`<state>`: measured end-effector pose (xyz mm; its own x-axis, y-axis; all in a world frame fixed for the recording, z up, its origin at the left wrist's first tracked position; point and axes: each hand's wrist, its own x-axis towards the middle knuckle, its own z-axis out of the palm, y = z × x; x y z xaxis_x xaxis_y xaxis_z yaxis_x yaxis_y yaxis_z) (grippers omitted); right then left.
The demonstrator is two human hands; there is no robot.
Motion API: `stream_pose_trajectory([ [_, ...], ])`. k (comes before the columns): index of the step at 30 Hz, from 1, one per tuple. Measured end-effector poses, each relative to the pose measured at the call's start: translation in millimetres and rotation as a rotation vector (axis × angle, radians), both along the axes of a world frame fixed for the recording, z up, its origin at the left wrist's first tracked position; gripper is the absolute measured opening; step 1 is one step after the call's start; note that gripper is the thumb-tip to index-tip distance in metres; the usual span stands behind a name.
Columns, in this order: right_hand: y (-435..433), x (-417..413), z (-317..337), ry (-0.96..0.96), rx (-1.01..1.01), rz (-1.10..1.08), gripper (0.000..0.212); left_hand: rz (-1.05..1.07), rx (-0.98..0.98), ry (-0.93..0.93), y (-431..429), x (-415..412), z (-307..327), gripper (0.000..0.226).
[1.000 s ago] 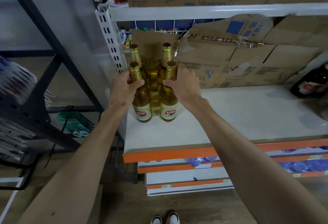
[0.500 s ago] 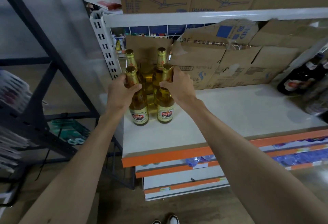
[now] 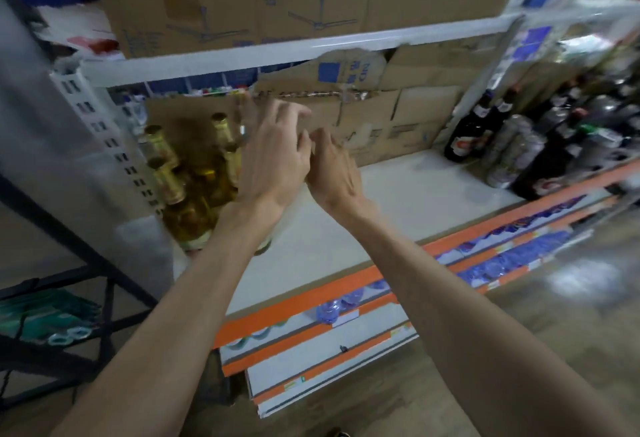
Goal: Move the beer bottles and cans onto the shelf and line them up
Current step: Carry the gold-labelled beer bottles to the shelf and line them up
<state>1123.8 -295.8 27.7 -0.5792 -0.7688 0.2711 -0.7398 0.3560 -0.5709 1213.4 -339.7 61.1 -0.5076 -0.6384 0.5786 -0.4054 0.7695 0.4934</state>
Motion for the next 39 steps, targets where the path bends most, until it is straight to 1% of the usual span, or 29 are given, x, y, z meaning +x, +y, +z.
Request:
stream_pose_trajectory([
  [3, 67, -75, 14, 0.049, 0.063, -0.184, 0.025, -0.148, 0.140, -0.293, 29, -87, 2, 0.041],
  [5, 122, -128, 18, 0.062, 0.092, -0.353, 0.021, -0.225, 0.144, -0.440, 57, -142, 1, 0.041],
  [7, 181, -177, 24, 0.065, 0.081, -0.502, 0.021, -0.321, 0.105, -0.475, 96, -197, 1, 0.043],
  [9, 239, -222, 30, 0.086, 0.061, -0.604, 0.024, -0.423, 0.060, -0.478, 142, -250, 2, 0.044],
  [13, 343, -304, 31, 0.124, 0.086, -0.729, 0.023, -0.587, 0.001, -0.496, 232, -352, -1, 0.043],
  [17, 426, -382, 29, 0.095, 0.123, -0.841, 0.022, -0.691, -0.007, -0.495, 305, -439, -4, 0.043],
  [20, 463, -434, 26, 0.085, 0.113, -0.847, 0.030, -0.705, 0.000, -0.514, 336, -491, -8, 0.042],
  [22, 477, -464, 24, 0.062, 0.110, -0.822, 0.036, -0.708, -0.007, -0.576, 349, -525, -11, 0.056],
  [24, 485, -496, 19, 0.042, 0.161, -0.774, 0.041, -0.695, -0.031, -0.681, 359, -563, -12, 0.071],
  [26, 489, -530, 14, 0.023, 0.221, -0.751, 0.044, -0.654, -0.035, -0.746, 365, -602, -12, 0.075],
  [28, 490, -569, 8, 0.039, 0.270, -0.759, 0.043, -0.627, -0.032, -0.773, 367, -642, -14, 0.078],
  [31, 486, -633, 1, 0.045, 0.350, -0.734, 0.056, -0.574, -0.018, -0.772, 367, -703, -23, 0.081],
  [33, 483, -682, -1, 0.030, 0.388, -0.691, 0.064, -0.521, 0.010, -0.729, 360, -749, -27, 0.080],
  [36, 478, -765, -1, 0.037, 0.398, -0.654, 0.066, -0.471, 0.048, -0.654, 341, -831, -19, 0.074],
  [39, 467, -847, 7, 0.052, 0.380, -0.618, 0.064, -0.421, 0.064, -0.662, 314, -901, 1, 0.074],
])
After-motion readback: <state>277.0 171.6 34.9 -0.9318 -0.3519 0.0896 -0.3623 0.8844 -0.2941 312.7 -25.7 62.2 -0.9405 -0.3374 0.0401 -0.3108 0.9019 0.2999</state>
